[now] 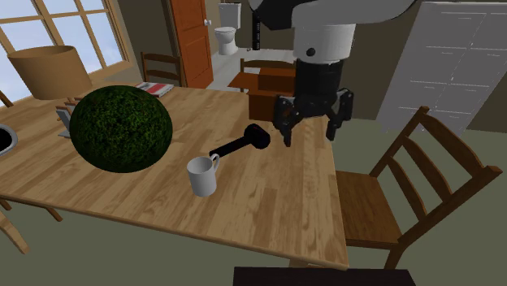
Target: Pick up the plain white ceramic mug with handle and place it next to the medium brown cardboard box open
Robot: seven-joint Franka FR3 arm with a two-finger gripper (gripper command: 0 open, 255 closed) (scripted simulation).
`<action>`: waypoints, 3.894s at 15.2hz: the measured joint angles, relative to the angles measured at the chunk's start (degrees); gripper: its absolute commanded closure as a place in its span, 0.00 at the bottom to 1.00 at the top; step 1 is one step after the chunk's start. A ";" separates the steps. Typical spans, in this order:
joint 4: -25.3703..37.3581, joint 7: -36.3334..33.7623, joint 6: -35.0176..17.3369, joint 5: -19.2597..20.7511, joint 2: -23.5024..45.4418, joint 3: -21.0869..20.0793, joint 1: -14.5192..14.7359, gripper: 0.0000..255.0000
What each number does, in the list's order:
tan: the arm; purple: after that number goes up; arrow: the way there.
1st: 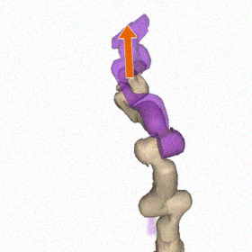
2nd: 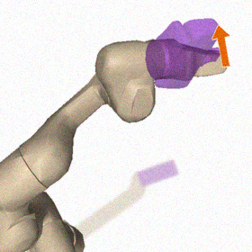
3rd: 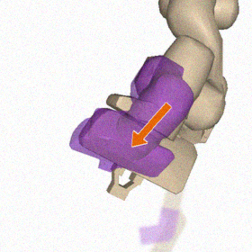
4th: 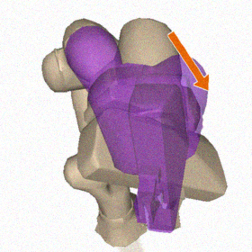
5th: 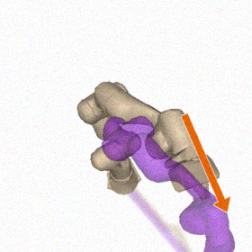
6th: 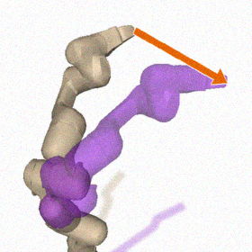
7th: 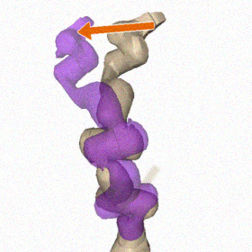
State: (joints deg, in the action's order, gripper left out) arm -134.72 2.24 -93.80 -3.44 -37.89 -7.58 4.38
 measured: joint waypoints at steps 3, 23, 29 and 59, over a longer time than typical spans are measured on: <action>-1.48 -2.18 -4.22 -1.45 2.01 -2.60 1.21 0.00; 10.21 -22.84 -28.20 3.41 33.85 -21.11 6.11 0.00; 17.72 -30.57 -31.66 11.39 45.79 -23.26 8.76 0.00; 18.21 -31.52 -32.85 12.72 47.68 -23.10 9.15 1.00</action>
State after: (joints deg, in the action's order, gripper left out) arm -116.52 -29.27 -126.65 9.29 9.79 -30.68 13.53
